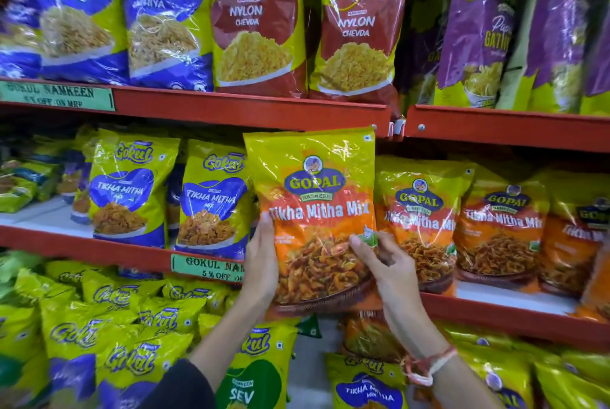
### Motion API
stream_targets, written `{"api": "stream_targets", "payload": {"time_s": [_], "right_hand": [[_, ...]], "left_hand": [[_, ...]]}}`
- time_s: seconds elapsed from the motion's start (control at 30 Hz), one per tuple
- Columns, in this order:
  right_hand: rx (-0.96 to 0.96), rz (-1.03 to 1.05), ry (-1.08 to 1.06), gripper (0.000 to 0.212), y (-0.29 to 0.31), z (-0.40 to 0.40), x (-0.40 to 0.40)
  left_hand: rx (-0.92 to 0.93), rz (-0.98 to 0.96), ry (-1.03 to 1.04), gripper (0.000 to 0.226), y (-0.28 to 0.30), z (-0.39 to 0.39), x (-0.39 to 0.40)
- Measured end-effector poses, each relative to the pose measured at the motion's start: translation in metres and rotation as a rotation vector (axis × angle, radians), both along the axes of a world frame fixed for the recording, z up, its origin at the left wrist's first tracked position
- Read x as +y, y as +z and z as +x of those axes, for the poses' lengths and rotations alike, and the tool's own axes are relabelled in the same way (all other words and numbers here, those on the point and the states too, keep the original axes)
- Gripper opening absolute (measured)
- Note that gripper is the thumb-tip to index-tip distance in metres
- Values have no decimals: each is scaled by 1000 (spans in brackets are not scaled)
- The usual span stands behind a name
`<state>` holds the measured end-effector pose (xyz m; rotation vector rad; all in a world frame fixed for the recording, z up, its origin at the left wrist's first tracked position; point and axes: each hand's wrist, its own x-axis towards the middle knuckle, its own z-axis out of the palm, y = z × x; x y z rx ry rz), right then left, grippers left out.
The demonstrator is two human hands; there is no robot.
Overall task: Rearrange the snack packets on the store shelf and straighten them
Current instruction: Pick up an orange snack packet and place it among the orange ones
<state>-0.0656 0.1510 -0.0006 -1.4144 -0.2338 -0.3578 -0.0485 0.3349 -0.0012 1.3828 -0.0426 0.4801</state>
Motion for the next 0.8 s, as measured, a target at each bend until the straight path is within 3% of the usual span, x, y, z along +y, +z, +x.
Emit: {"api": "stream_targets", "payload": {"time_s": [0.1, 0.13, 0.23, 0.33, 0.43, 0.57, 0.8], "right_hand": [[23, 68, 3, 78, -5, -10, -6], [22, 78, -18, 78, -6, -13, -9], [30, 94, -59, 34, -10, -20, -15], [-1, 133, -116, 50, -8, -26, -23], [-26, 172, -139, 46, -3, -29, -39], [-21, 183, -135, 82, 3, -32, -67], [-14, 230, -208, 73, 7, -30, -144]], "left_hand": [[-54, 15, 41, 63, 6, -18, -12], [-62, 23, 41, 58, 5, -21, -15], [-88, 33, 51, 53, 6, -24, -25], [-108, 44, 50, 53, 10, -25, -38], [-137, 46, 46, 51, 15, -24, -55], [-176, 61, 24, 51, 18, -16, -81], [-143, 33, -90, 57, 24, -3, -166]]}}
